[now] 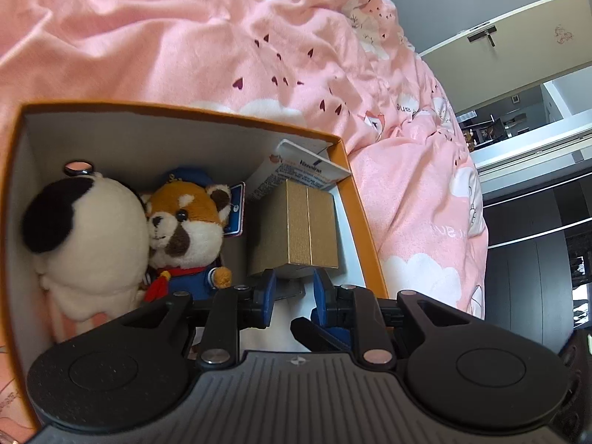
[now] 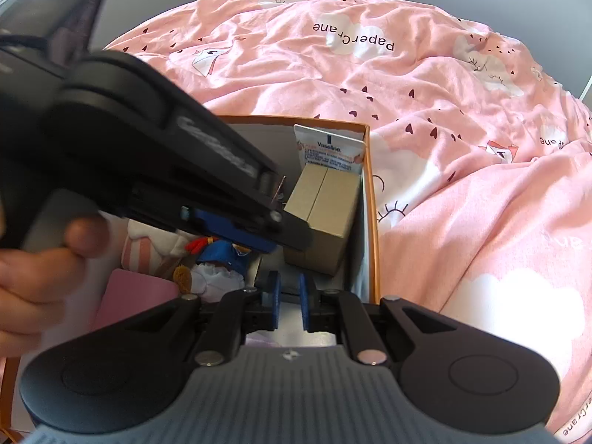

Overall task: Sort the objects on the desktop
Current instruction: 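Carry the gold cube into the orange box and open the left gripper, then move both grippers out of the box toward the pink cylinder and charger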

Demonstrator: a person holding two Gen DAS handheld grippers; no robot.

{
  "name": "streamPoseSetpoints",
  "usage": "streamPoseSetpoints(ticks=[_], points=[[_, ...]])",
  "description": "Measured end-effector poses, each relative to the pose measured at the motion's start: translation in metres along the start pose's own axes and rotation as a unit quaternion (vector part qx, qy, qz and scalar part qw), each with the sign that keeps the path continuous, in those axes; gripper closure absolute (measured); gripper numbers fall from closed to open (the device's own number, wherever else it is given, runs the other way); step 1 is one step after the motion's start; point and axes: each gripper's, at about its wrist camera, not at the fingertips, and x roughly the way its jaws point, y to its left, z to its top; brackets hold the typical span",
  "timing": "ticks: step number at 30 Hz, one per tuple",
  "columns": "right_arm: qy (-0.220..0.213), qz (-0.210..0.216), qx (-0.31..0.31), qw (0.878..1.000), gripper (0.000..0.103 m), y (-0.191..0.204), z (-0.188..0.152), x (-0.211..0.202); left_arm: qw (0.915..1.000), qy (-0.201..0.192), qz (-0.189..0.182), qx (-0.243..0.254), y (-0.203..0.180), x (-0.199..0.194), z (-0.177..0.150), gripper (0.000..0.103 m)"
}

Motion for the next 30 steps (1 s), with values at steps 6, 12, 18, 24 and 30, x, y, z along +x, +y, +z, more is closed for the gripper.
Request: streamPoseSetpoints(ticks=[6,12,18,24,30], points=[[-0.017,0.007,-0.001,1.000,0.091,0.005,-0.006,-0.013,0.9978,-0.049,0.023,0.039,-0.008,-0.051,-0.017,0.079],[-0.002,0.038,0.008,0.999,0.090,0.010,-0.016,-0.027,0.9931,-0.086,0.051,0.062,-0.006,-0.108,-0.040,0.079],[0.087,0.095,-0.006,0.992,0.053,0.022,-0.035,-0.021,0.9874,-0.109,0.101,0.055,0.016,-0.146,-0.069,0.079],[0.166,0.099,-0.039,0.980,0.036,0.041,-0.046,-0.003,0.9867,-0.109,0.118,0.024,0.047,-0.169,-0.097,0.079],[0.201,0.085,-0.075,0.973,0.037,0.053,-0.052,0.005,0.9843,-0.086,0.154,0.011,0.072,-0.175,-0.121,0.078]])
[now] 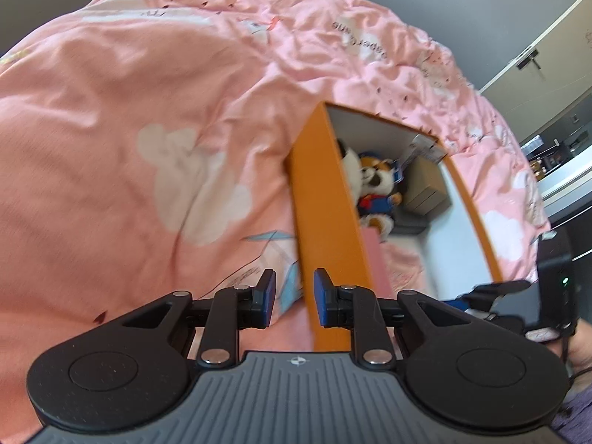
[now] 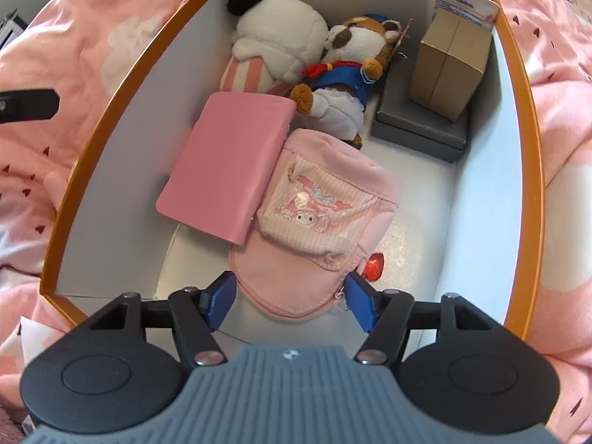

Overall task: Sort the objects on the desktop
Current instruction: 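Move both grippers out of the box toward the pink cylinder and charger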

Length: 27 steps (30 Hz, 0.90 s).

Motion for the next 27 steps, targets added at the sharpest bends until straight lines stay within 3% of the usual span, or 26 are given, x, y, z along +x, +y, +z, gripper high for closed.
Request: streamPoseSetpoints(ticks=[6,15,18,21,23,27], points=[[0.010,-0.056,-0.013,0.998,0.059,0.005,0.003,0.003,0.9992,0.031,0.022,-0.012,0.023,0.001,-0.016,0.078],[-0.021,-0.094,-0.001,0.995,0.064,0.004,0.003,-0.003,0.9937,0.082,0.039,-0.067,0.053,0.002,-0.038,0.073],[-0.070,-0.100,-0.019,0.992,0.064,0.017,-0.008,-0.024,0.9907,0.089,0.044,-0.094,0.062,0.003,-0.042,0.073],[-0.134,-0.083,-0.041,0.987,0.064,0.037,-0.018,-0.053,0.9895,0.101,0.057,-0.086,0.063,0.004,-0.045,0.073],[-0.174,-0.044,-0.057,0.982,0.068,0.053,-0.023,-0.071,0.9893,0.110,0.067,-0.068,0.059,0.005,-0.047,0.073],[-0.205,0.038,-0.092,0.974,0.074,0.088,-0.013,-0.089,0.9874,0.133,0.083,-0.024,0.050,0.006,-0.056,0.073]])
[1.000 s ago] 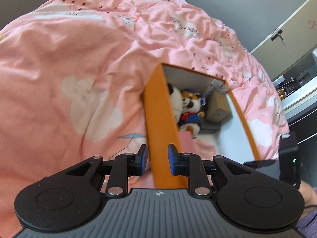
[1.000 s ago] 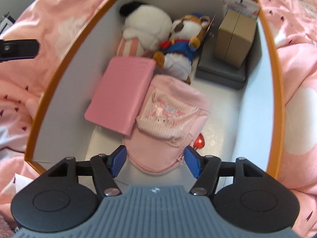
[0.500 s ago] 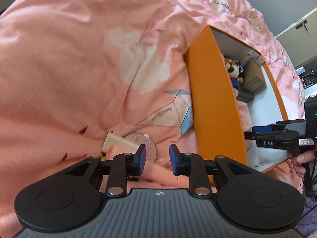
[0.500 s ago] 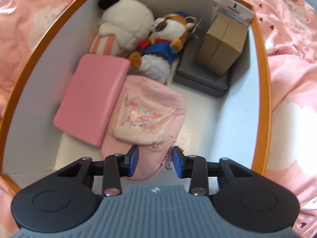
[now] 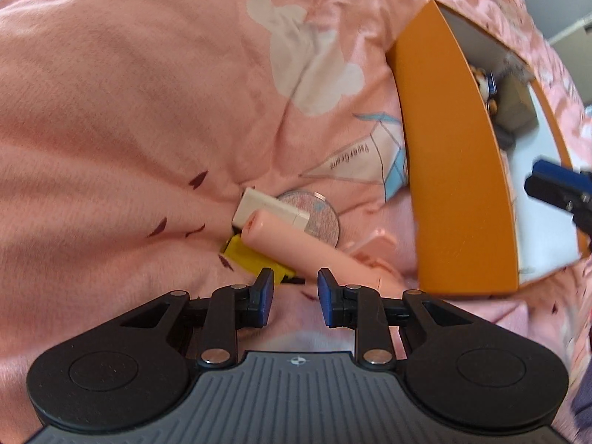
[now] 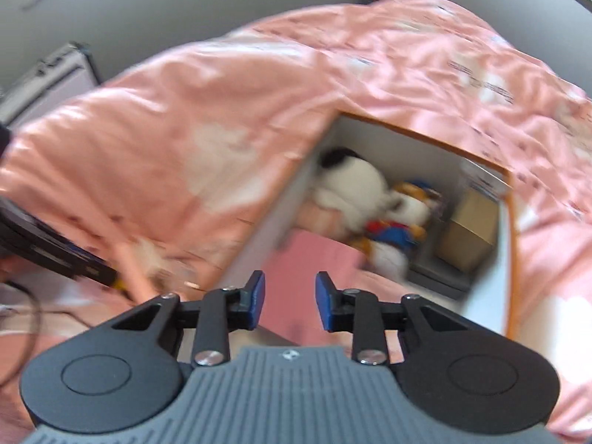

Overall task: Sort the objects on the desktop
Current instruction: 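Move both grippers out of the box toward the pink cylinder and charger, then grasp the pink cylinder with the right gripper and lift it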

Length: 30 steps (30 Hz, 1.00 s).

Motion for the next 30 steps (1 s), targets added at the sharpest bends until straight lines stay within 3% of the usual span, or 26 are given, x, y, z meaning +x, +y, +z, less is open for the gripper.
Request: streamPoseSetpoints(ticks=[5,10,19,22,30], points=[[0.013,0.062,-0.047,0.997,0.081,0.067,0.014,0.027,0.9968,0.016,0.030,0.073,-0.010,0.002,-0.017,0.073],[0.060,0.081,-0.094,0.990,0.081,0.101,-0.005,0.077,0.9962,0.024,0.026,0.080,-0.002,0.003,-0.023,0.073],[0.126,0.071,-0.126,0.981,0.080,0.113,-0.026,0.119,0.9972,0.023,0.007,0.070,0.004,0.003,-0.020,0.074],[0.130,0.046,-0.136,0.981,0.078,0.116,-0.028,0.127,0.9972,0.022,0.007,0.070,0.004,0.004,-0.021,0.074],[0.124,0.031,-0.147,0.981,0.070,0.119,-0.033,0.136,0.9975,0.021,0.002,0.067,0.006,0.002,-0.020,0.074]])
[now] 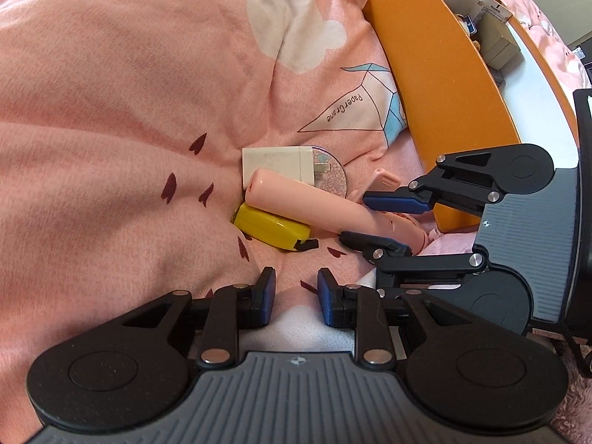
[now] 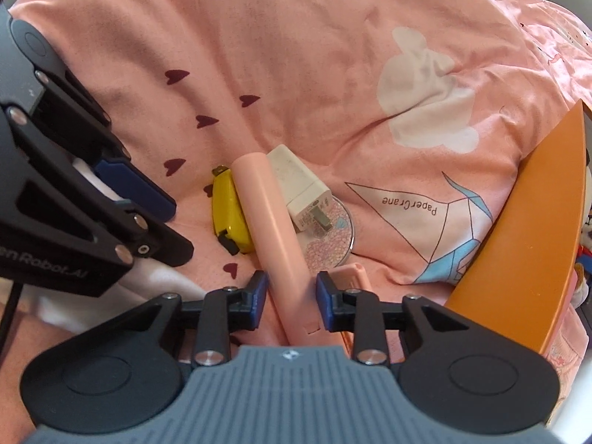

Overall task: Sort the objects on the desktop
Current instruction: 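Grasp the pink cylinder with the right gripper and lift it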

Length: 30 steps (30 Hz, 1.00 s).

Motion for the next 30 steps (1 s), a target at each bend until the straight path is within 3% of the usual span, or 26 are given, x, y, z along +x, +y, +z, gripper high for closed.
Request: streamPoseSetpoints(ticks=[6,8,9,11,14,17,22,25,28,30], points=[[-0.028,0.000,0.020,0.999,0.074,-0.003,-0.003,-0.009,1.0000,-0.005,-0.005,-0.003,0.001,-0.005,-0.002,0.074],[-0.049,-0.001,0.043,0.998,0.079,-0.010,-0.001,-0.018,0.9999,-0.007,-0.007,-0.007,0.003,-0.006,-0.002,0.074],[-0.065,-0.003,0.056,0.996,0.103,-0.015,0.001,-0.024,0.9999,-0.008,-0.008,-0.008,0.003,-0.006,-0.002,0.074],[-0.086,-0.010,0.085,0.993,0.103,-0.026,0.009,-0.034,0.9999,-0.009,-0.008,-0.011,0.003,-0.007,-0.002,0.073],[-0.082,-0.016,0.103,0.991,0.103,-0.038,0.021,-0.035,0.9998,-0.010,-0.008,-0.013,0.003,-0.008,-0.002,0.073],[-0.061,0.023,0.106,0.992,0.096,-0.042,0.025,-0.032,0.9998,-0.011,-0.008,-0.014,0.003,-0.008,-0.002,0.073],[-0.025,0.030,0.083,0.996,0.079,-0.030,0.018,-0.029,0.9998,-0.011,-0.011,-0.015,0.004,-0.009,-0.002,0.073],[-0.013,0.018,0.066,0.998,0.075,-0.021,0.011,-0.028,0.9997,-0.011,-0.013,-0.016,0.005,-0.010,-0.001,0.073],[0.000,-0.020,0.037,0.999,0.064,-0.008,0.008,-0.023,0.9997,-0.012,-0.014,-0.015,0.006,-0.010,-0.001,0.074],[0.014,-0.042,0.021,0.999,0.063,-0.003,0.008,-0.016,0.9997,-0.014,-0.014,-0.015,0.006,-0.011,-0.001,0.073]])
